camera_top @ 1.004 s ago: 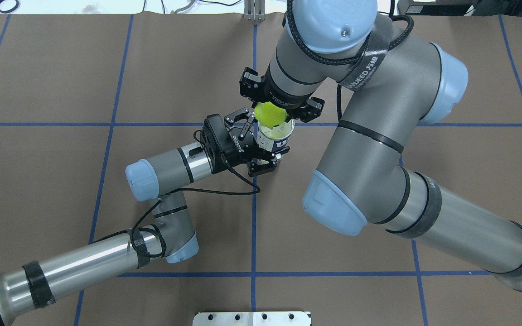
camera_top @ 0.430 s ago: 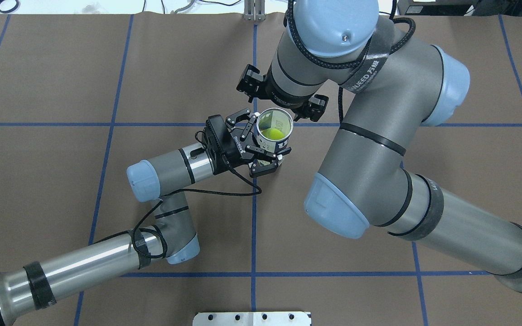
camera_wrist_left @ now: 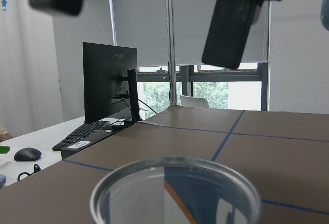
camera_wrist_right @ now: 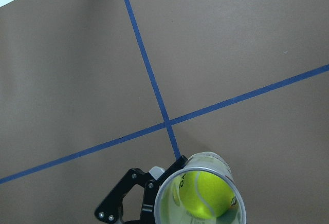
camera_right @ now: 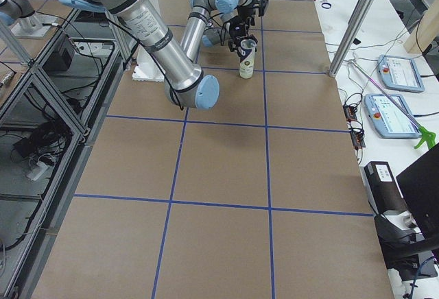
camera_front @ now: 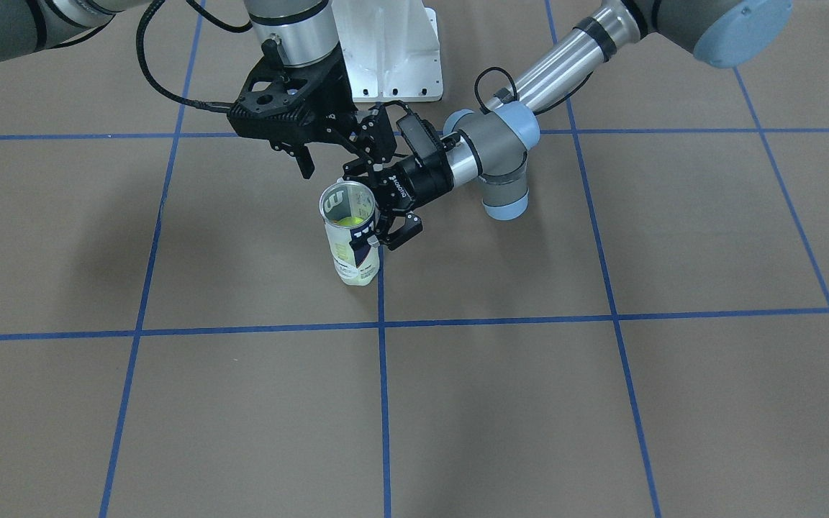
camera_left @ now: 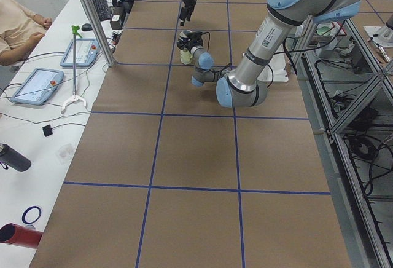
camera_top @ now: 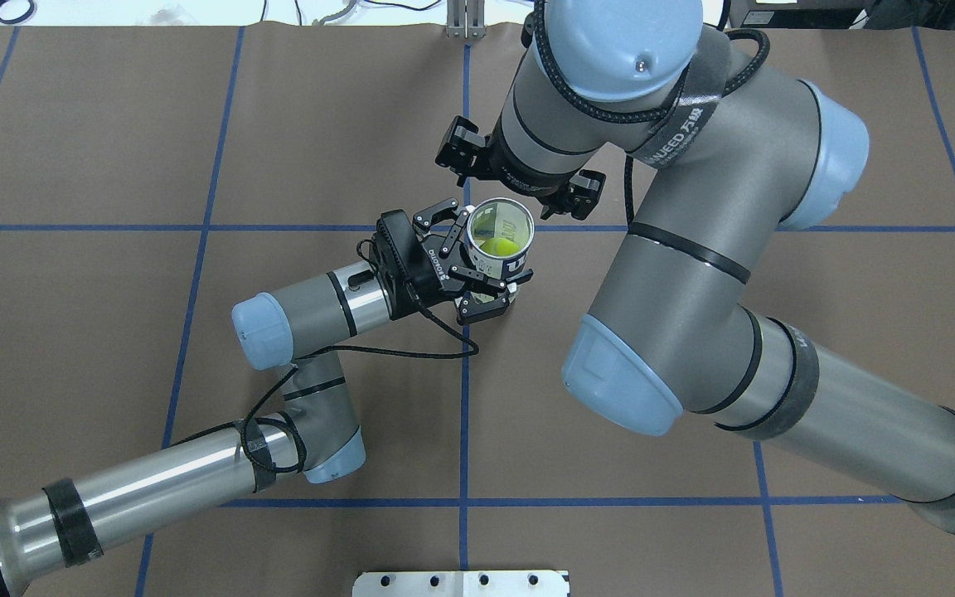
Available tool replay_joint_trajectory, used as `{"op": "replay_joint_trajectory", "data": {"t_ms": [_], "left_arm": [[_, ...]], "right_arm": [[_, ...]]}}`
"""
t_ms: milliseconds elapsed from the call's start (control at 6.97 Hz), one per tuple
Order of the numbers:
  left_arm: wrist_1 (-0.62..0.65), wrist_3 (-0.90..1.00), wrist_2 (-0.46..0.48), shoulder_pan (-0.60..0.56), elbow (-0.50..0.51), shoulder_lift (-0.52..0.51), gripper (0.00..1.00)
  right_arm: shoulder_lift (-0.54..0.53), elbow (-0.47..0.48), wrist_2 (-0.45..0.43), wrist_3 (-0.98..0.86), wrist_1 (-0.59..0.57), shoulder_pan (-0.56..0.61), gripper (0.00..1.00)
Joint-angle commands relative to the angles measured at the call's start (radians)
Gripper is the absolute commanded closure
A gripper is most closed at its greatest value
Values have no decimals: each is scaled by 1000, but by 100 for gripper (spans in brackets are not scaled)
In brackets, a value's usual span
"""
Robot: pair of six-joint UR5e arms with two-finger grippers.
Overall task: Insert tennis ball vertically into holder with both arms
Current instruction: 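Withdraw the right gripper while the left gripper releases the tube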
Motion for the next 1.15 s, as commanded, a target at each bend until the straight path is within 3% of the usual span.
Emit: {"op": "replay_joint_trajectory", "data": {"t_ms": [0,574,1004], "left_arm": [[0,0,-2,-4,-12,2,0],[-3,0,-3,-13,-50,8,0],[-3,-6,-3,-15,-107,5,0]], "right_arm": [[-2,30,66,-93,-53,67,0],[-180,21,329,-574,-45,389,0],[-205,-56,348,-730,-42,481,0]]}}
